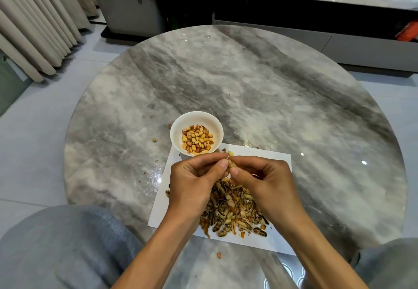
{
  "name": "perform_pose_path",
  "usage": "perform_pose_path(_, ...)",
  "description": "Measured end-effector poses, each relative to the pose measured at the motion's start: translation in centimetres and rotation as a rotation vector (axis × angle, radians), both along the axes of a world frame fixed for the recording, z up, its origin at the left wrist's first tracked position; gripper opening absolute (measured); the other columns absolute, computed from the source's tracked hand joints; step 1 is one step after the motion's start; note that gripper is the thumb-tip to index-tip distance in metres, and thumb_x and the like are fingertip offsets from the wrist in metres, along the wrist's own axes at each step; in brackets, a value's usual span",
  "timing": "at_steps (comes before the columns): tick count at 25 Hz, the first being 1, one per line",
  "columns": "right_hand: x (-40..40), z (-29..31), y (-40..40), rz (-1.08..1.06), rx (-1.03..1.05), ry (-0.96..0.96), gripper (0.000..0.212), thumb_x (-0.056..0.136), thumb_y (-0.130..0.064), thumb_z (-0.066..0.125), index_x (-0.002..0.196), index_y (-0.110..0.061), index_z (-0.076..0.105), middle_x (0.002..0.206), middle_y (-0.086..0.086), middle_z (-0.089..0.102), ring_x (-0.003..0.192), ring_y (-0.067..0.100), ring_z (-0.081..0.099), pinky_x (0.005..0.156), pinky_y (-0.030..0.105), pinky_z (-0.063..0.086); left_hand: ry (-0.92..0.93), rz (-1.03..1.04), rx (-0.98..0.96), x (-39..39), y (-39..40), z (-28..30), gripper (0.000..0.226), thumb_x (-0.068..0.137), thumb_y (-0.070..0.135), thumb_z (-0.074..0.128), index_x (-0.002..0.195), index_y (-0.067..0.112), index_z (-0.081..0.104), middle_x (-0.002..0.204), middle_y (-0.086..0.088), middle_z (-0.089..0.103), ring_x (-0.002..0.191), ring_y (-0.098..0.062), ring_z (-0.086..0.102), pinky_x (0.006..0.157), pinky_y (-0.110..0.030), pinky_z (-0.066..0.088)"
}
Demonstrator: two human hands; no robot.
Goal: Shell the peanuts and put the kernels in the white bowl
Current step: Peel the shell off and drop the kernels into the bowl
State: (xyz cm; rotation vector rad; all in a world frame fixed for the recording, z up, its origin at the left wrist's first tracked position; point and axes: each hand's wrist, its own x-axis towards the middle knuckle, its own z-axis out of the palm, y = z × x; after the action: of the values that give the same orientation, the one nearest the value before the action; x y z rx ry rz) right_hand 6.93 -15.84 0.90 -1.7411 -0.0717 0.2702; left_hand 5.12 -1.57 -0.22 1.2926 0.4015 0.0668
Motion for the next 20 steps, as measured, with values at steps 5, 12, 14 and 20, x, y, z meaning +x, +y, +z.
perform_pose_path(5,0.3,-0.2,-0.2,-0.054,-0.069,-0.023,0.011,0.085,-0.017,0.077,0.09,-0.026,0.08,0.085,-0.011,0.078,0.082,0.006,0.073,0.083,0.037,0.06,-0.029,-0.052,0.069,0.0,0.0,0.0,0.024,0.082,0.001,0.074,0.087,0.023,0.079,0.091,0.0,0.078,0.091,-0.014,0.074,0.076,-0.022,0.057)
perform_pose_path(12,-0.3,-1.0,0.3,-0.1,-0.274,-0.508,0.01,0.085,-0.014,0.078,0.093,-0.019,0.081,0.086,-0.01,0.077,0.08,0.002,0.071,0.069,0.03,0.057,-0.028,-0.042,-0.049,-0.1,-0.2,-0.1,0.017,0.081,0.001,0.072,0.087,0.016,0.079,0.09,-0.005,0.078,0.09,-0.016,0.074,0.075,-0.021,0.057)
perform_pose_path(14,-0.5,-1.3,0.7,-0.148,-0.341,-0.652,0.009,0.084,-0.015,0.077,0.092,-0.016,0.081,0.086,-0.008,0.077,0.08,0.003,0.071,0.069,0.03,0.056,-0.028,-0.001,-0.12,-0.3,-0.5,-0.1,0.014,0.075,0.009,0.074,0.086,0.014,0.08,0.091,-0.007,0.078,0.09,-0.015,0.074,0.075,-0.021,0.057)
perform_pose_path(20,-1.3,-1.4,1.5,-0.241,-0.309,-0.685,0.007,0.084,-0.011,0.075,0.089,-0.012,0.079,0.082,-0.006,0.076,0.076,0.008,0.071,0.066,0.03,0.056,-0.032,0.025,-0.239,-0.3,-0.8,-0.4,0.016,0.07,0.017,0.072,0.083,0.017,0.082,0.095,-0.008,0.077,0.096,-0.019,0.073,0.081,-0.028,0.057)
